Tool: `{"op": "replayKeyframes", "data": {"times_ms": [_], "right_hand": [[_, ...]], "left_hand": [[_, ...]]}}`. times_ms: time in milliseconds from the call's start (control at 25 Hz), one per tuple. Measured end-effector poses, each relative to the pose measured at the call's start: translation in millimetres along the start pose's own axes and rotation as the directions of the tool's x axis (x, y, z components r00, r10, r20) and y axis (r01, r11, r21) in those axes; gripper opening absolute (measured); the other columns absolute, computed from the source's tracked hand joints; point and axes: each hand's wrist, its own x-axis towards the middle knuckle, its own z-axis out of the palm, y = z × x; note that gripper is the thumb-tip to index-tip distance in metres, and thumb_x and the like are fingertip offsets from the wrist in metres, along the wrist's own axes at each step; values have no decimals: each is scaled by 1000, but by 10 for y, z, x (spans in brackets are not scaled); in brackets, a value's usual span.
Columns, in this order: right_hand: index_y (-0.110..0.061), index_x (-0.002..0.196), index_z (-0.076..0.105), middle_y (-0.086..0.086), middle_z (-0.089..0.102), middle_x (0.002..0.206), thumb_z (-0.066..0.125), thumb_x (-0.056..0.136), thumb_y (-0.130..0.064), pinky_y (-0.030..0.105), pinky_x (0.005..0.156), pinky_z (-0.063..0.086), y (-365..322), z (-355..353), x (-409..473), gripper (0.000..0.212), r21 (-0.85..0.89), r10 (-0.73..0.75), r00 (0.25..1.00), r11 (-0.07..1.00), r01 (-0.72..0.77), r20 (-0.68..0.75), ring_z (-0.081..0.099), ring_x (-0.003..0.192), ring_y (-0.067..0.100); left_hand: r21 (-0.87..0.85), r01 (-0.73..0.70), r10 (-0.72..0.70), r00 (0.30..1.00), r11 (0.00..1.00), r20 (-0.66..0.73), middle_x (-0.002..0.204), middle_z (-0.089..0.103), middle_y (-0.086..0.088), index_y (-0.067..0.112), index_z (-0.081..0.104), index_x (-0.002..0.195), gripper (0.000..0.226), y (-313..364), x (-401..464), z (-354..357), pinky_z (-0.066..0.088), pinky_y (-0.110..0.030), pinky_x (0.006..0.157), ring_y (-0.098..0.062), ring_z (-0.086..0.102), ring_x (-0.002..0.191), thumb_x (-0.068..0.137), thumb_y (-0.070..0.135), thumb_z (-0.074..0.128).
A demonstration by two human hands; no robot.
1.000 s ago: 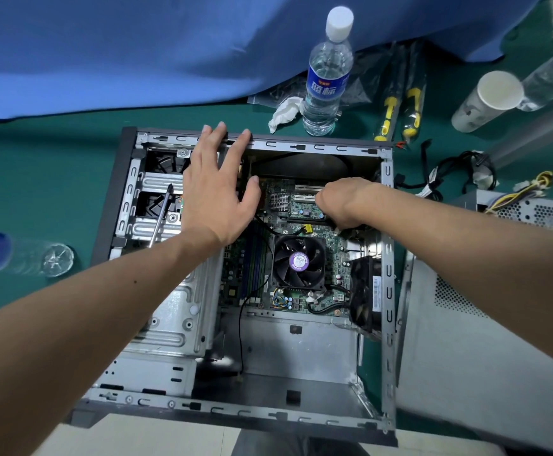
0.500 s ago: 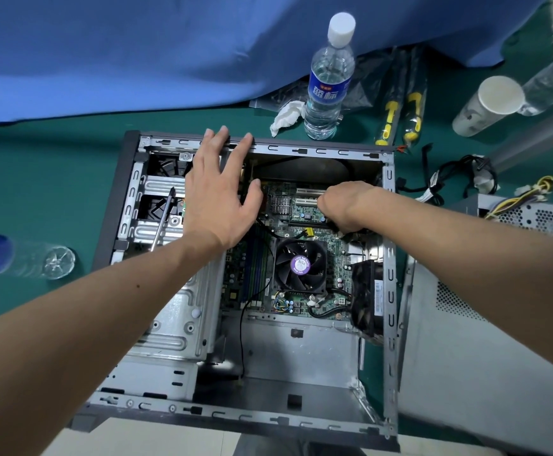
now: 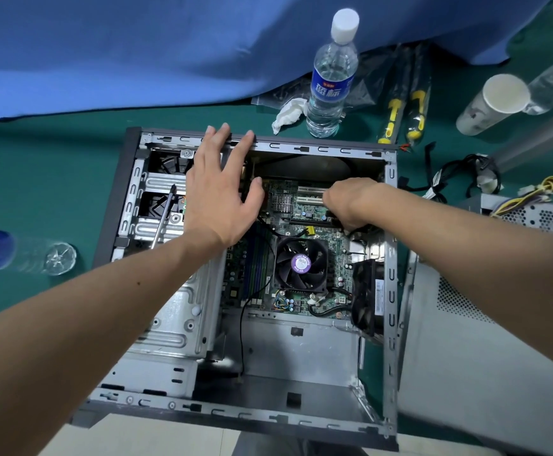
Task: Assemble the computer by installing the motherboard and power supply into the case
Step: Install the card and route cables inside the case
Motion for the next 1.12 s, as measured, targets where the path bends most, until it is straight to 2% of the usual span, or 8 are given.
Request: {"op": "replayKeyframes", "data": {"times_ms": [120, 320, 680, 840, 1000, 1120], "right_hand": [[-9, 107, 56, 0, 52, 84, 62, 89, -4, 29, 67, 47, 0, 37, 11, 19, 21, 8, 1000, 1000, -8, -1, 55, 80, 21], [-10, 97, 52, 0, 50, 79, 60, 89, -1, 28, 66, 47, 8, 26, 24, 14, 31, -4, 1000, 1000, 4, -16, 53, 76, 19], [-11, 92, 51, 0, 50, 78, 59, 88, -1, 29, 61, 44, 10, 48, 31, 14, 43, 1, 999, 999, 1, -45, 49, 67, 16], [-12, 88, 49, 1, 49, 77, 58, 88, 0, 25, 52, 39, 9, 49, 27, 15, 51, 11, 999, 999, -8, -52, 46, 62, 13], [-12, 92, 49, 0, 49, 79, 58, 87, 0, 29, 63, 45, 7, 50, 22, 16, 65, 16, 999, 998, -13, -50, 52, 71, 17], [-11, 96, 51, 0, 49, 79, 59, 88, 0, 30, 65, 46, -8, 48, 19, 15, 59, 19, 999, 998, -17, -41, 54, 77, 20]], "left_hand": [[0, 2, -2, 1000, 1000, 4, 162, 18, -8, 27, 35, 151, 62, 6, 3, 0, 20, -47, 118, -24, 7, 151, 92, 38, 49], [-4, 3, -3, 1000, 1000, 6, 162, 19, -8, 27, 34, 151, 63, 0, 8, 2, 20, -48, 119, -24, 7, 151, 91, 40, 47], [2, 3, -3, 1000, 1000, 5, 161, 19, -7, 27, 34, 151, 62, 7, 8, -1, 21, -48, 119, -24, 8, 151, 92, 39, 49], [-2, 1, -1, 1000, 1000, 3, 161, 19, -8, 27, 35, 151, 62, 16, 6, -9, 21, -47, 118, -24, 7, 151, 92, 37, 51], [-13, -4, 4, 1000, 1000, -2, 161, 20, -8, 26, 36, 151, 62, 32, 5, -12, 21, -46, 118, -25, 9, 151, 92, 36, 52], [-10, -5, 5, 1000, 1000, -5, 161, 21, -9, 25, 36, 151, 61, 26, -3, -14, 21, -45, 118, -25, 9, 151, 93, 34, 53]]}}
